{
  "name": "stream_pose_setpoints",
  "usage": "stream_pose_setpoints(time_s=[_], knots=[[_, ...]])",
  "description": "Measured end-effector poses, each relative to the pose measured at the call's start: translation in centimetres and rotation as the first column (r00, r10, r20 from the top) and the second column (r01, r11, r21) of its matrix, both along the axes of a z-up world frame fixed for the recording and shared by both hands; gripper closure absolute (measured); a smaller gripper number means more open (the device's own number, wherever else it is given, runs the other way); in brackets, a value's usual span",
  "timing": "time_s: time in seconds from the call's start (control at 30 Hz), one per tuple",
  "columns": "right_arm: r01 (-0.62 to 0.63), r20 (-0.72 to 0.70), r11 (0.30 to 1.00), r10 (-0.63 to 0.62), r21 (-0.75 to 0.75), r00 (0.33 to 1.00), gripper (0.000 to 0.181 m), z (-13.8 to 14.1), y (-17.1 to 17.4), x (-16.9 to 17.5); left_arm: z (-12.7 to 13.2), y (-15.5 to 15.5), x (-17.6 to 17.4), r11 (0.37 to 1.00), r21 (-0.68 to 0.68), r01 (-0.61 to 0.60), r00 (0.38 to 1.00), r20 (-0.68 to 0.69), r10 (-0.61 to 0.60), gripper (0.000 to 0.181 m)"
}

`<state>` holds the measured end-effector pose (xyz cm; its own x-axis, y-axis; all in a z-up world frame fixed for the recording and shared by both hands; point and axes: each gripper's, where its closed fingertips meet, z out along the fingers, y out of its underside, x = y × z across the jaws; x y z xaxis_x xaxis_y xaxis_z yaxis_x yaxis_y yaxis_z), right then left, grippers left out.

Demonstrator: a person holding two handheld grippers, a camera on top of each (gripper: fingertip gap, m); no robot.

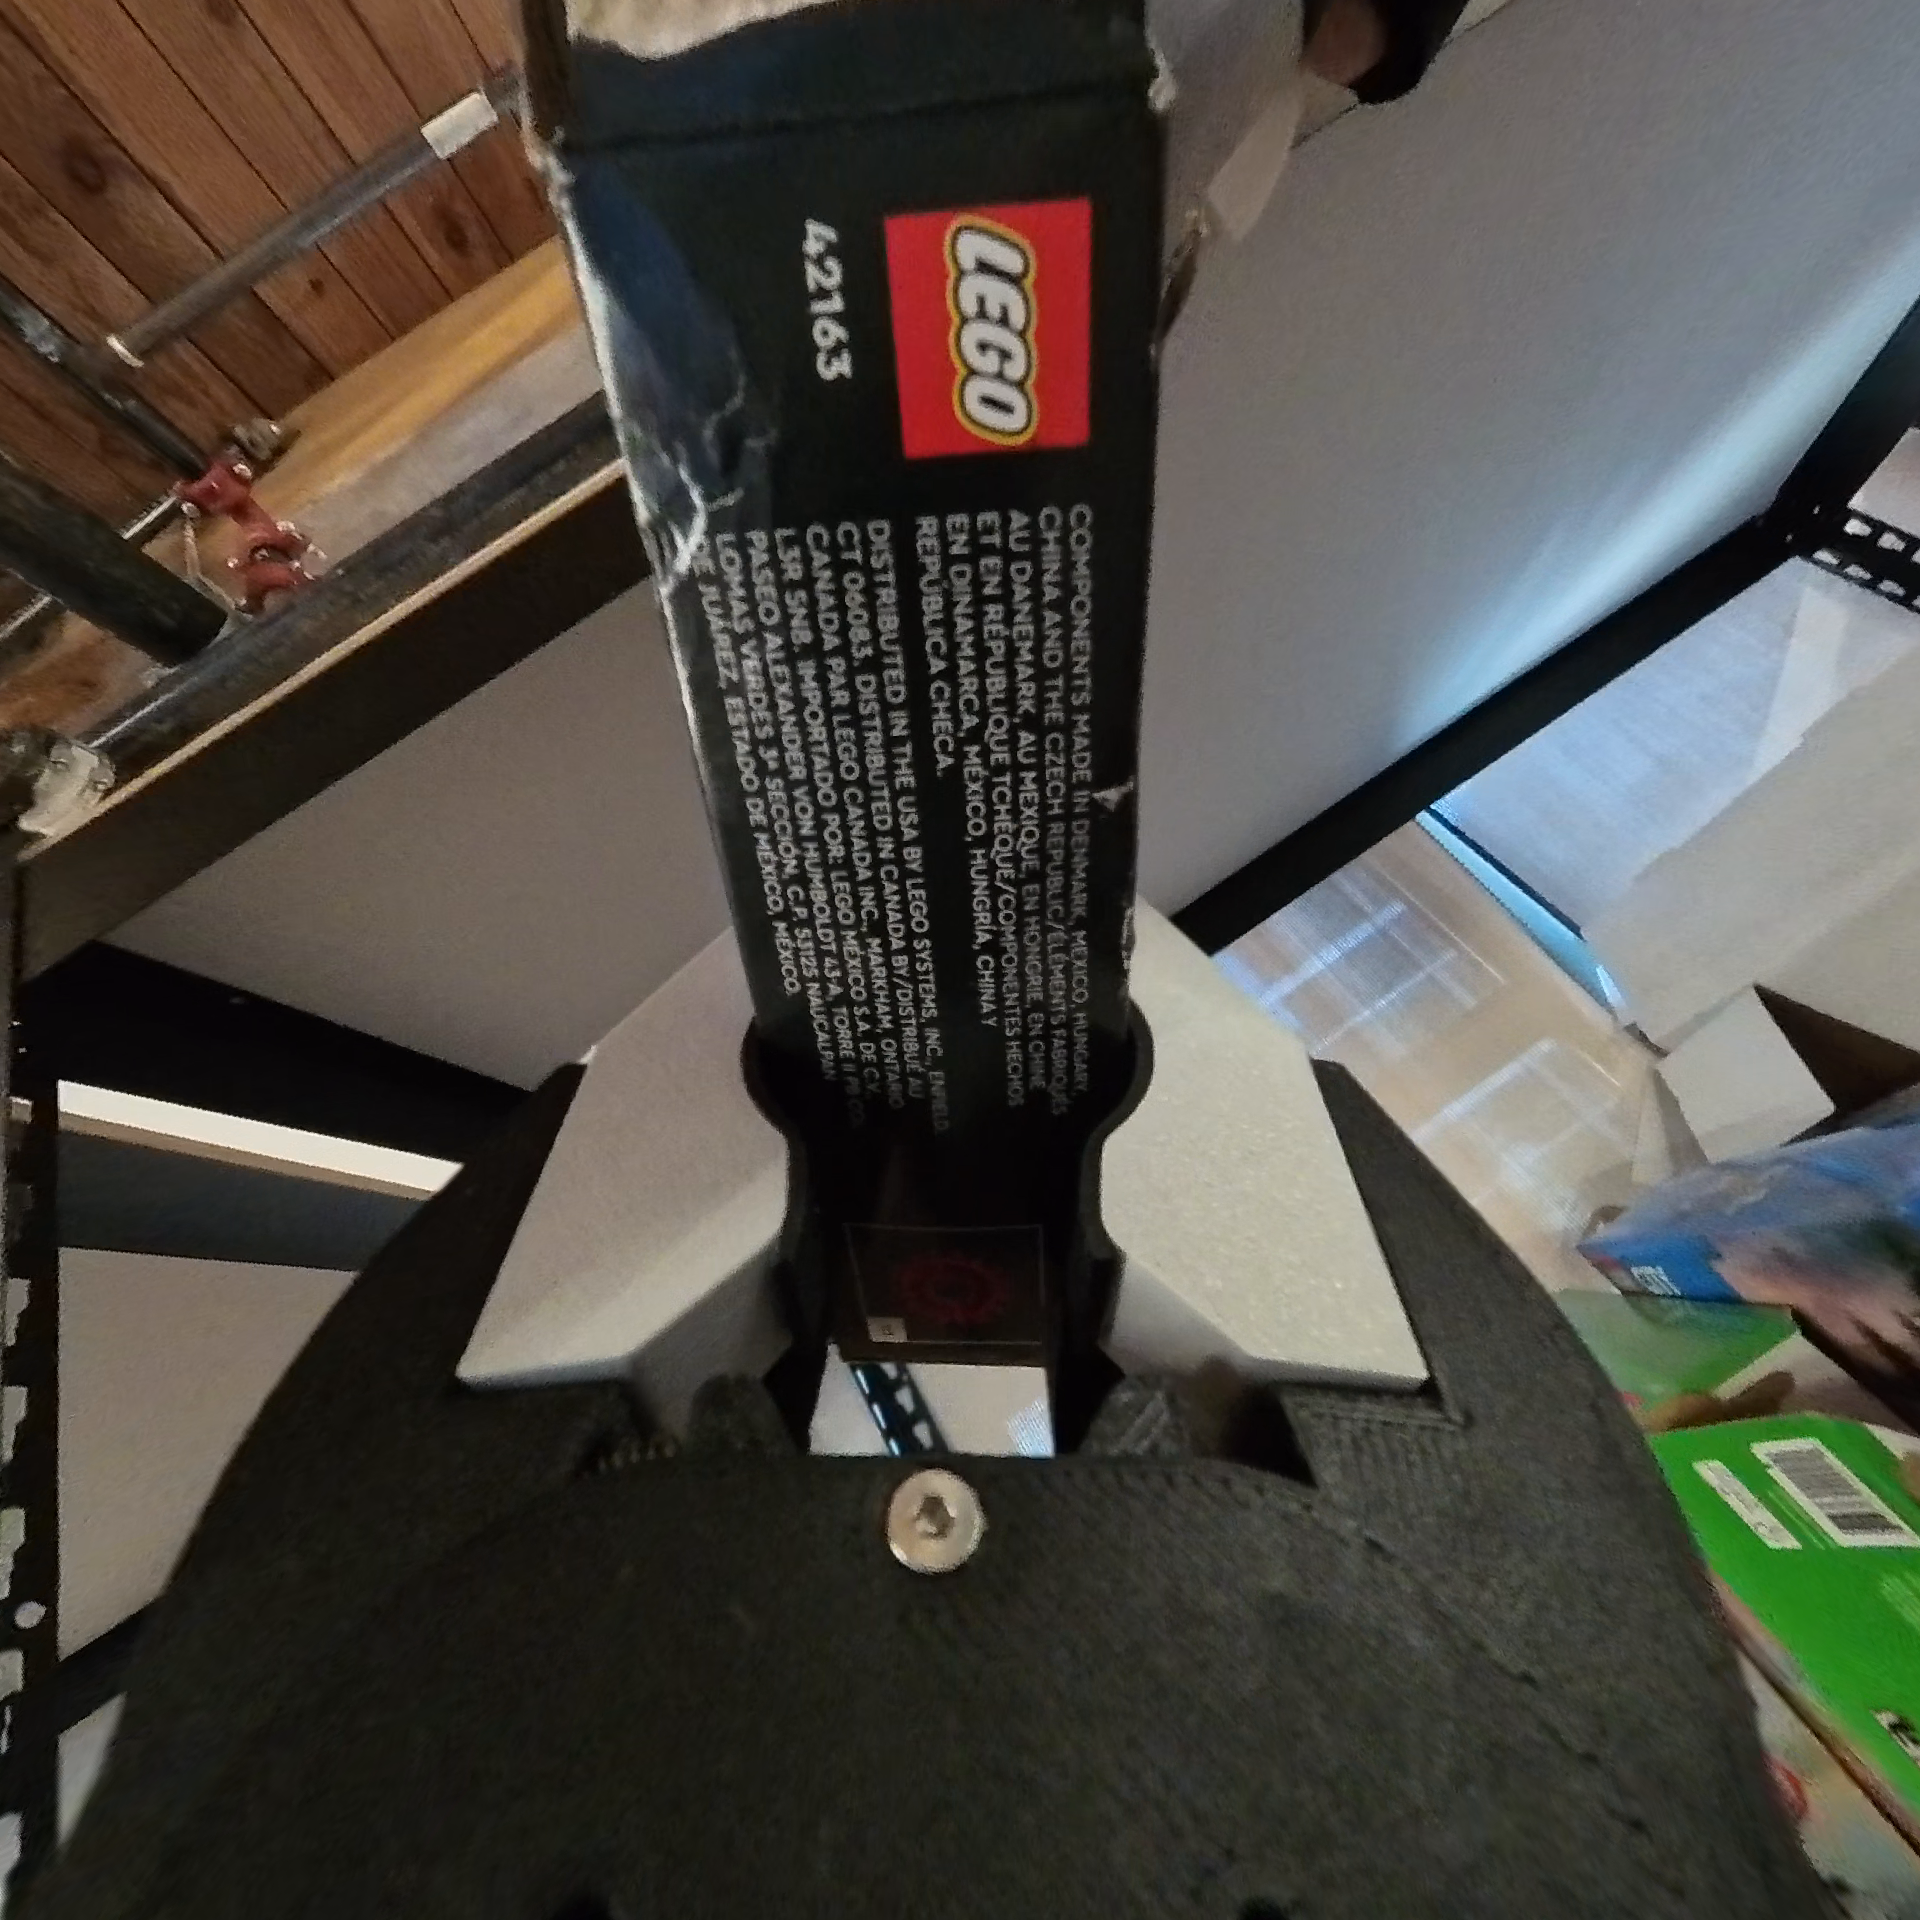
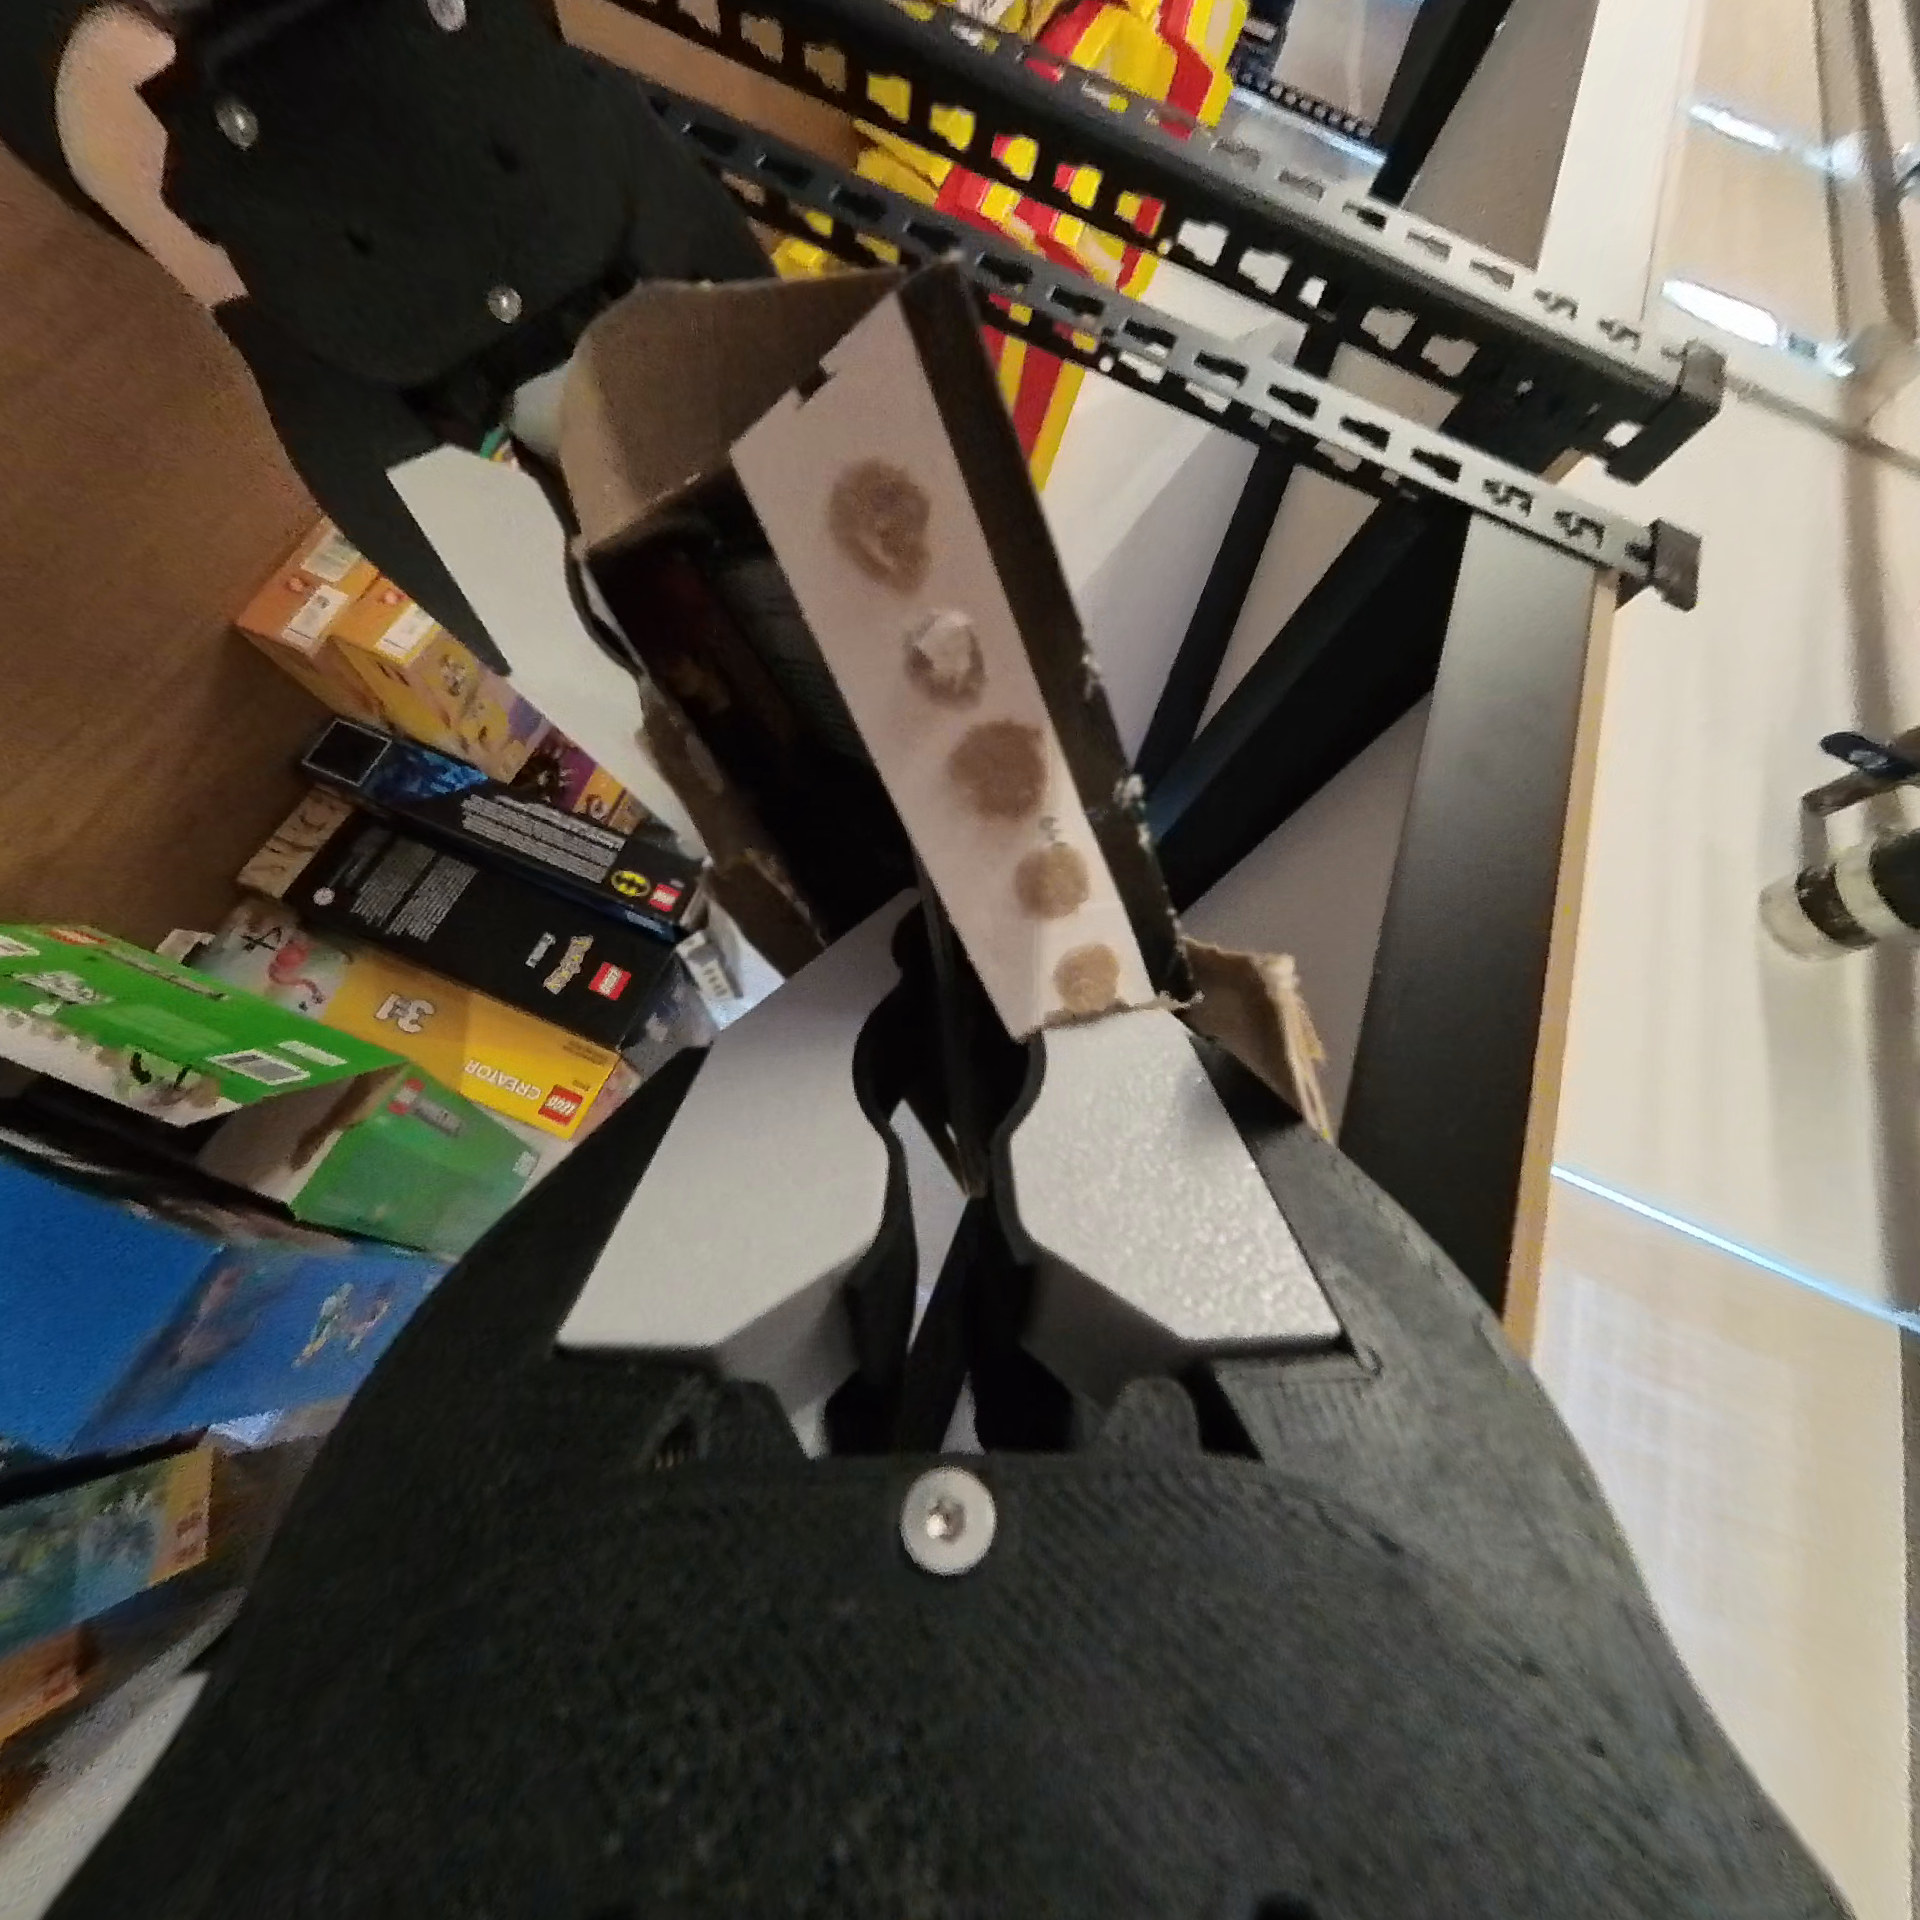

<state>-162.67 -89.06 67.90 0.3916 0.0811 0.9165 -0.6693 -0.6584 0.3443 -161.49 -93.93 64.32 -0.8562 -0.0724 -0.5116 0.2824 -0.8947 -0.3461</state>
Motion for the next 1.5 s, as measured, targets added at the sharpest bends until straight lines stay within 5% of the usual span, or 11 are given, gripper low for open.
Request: stream_pose_setpoints(time_s=[0.13,0.4,0.7,0.83,0.93,1.03,1.17,1.27,1.37,1.5], knots=[[0.104,-0.017,0.992,-0.105,-0.069,0.994,0.179,0.7,-1.6,-0.8,-0.6,-0.5,0.0,0.999,-0.003,-0.054,0.999,0.002,0.054,0.129],[-0.003,-0.001,0.999,0.003,-0.05,1.0,0.18,1.8,1.7,1.0,1.0,2.2,0.6,0.996,-0.084,0.024,0.999,-0.046,-0.028,0.13],[0.087,0.004,0.996,-0.087,0.007,0.996,0.18,1.0,-0.1,0.8,0.7,0.5,0.7,0.996,-0.087,0.02,0.999,-0.031,-0.023,0.129],[-0.006,0.016,1.0,0.005,0.02,1.0,0.181,1.2,2.6,1.0,0.8,2.7,0.6,0.987,-0.152,0.043,0.999,-0.025,-0.047,0.13],[0.095,0.021,0.995,-0.095,0.007,0.995,0.179,1.7,0.4,0.9,1.6,0.7,1.0,0.994,-0.105,0.029,0.999,-0.031,-0.033,0.129],[0.013,0.016,1.0,-0.014,0.014,1.0,0.18,1.3,2.7,1.0,1.6,2.6,0.8,0.989,-0.131,0.065,0.997,-0.023,-0.069,0.13],[0.104,0.012,0.994,-0.104,0.031,0.994,0.18,1.0,0.5,0.7,1.1,1.0,0.7,0.995,-0.09,0.047,0.999,-0.019,-0.048,0.129],[0.016,0.019,0.998,-0.018,0.055,1.0,0.181,0.7,2.6,1.1,0.9,2.8,0.6,0.988,-0.134,0.077,0.997,-0.022,-0.08,0.13],[0.106,0.013,0.994,-0.106,0.032,0.994,0.179,0.9,0.5,0.7,0.9,0.8,0.8,0.995,-0.084,0.048,0.999,-0.016,-0.049,0.129],[0.045,-0.018,0.999,-0.045,0.023,0.999,0.179,0.3,1.5,1.2,0.8,1.8,0.7,0.992,-0.093,0.087,0.996,-0.025,-0.09,0.13]])
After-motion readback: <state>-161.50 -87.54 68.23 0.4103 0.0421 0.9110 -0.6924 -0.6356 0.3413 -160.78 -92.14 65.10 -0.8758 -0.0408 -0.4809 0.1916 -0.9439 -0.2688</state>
